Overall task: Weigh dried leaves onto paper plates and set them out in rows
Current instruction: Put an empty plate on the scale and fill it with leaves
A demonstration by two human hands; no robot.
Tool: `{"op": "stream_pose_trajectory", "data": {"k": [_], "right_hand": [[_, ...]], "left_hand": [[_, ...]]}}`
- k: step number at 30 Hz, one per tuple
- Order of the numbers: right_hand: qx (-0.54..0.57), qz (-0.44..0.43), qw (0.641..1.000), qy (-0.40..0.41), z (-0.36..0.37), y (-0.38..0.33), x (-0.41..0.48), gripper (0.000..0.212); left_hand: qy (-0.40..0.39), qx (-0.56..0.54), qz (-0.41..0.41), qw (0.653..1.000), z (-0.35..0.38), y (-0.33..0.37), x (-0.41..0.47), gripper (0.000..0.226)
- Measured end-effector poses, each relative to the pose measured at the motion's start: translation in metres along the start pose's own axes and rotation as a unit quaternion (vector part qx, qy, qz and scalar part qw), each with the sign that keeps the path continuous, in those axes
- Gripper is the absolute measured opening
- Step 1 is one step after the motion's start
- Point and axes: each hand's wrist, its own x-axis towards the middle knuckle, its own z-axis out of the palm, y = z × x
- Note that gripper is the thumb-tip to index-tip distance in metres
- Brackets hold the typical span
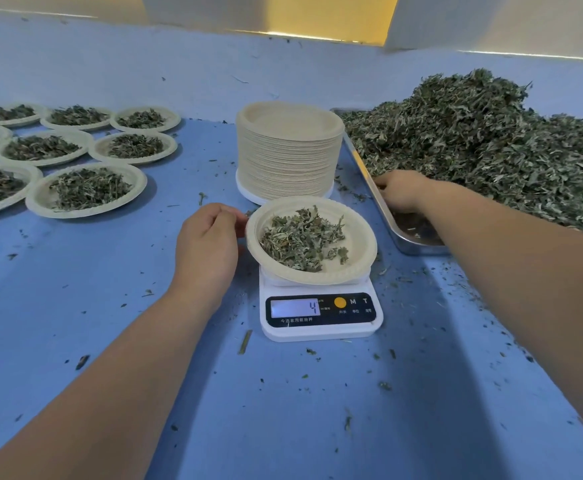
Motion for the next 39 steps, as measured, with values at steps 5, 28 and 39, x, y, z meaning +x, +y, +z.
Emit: {"op": "stream_pose_trajectory", "data": {"k": [5, 28, 39], "right_hand": [[-0.011, -0.001, 0.998, -0.069, -0.027, 0.007, -0.021, 0.017], [0.085, 0.010, 0.991, 0.100, 0.012, -0.008, -0.121, 0.036], [0.086, -0.023, 0.966, 0.242, 0.018, -0.004, -0.113, 0.055]], "left_hand": [[-0.006, 0.009, -0.006, 1.000, -0.001, 0.004, -0.004, 0.028], [-0.009, -0.004, -0.004, 1.000, -0.003, 0.008, -0.008, 0.027], [-0.017, -0.010, 0.004, 1.000, -0.006, 0.007, -0.010, 0.029]]}}
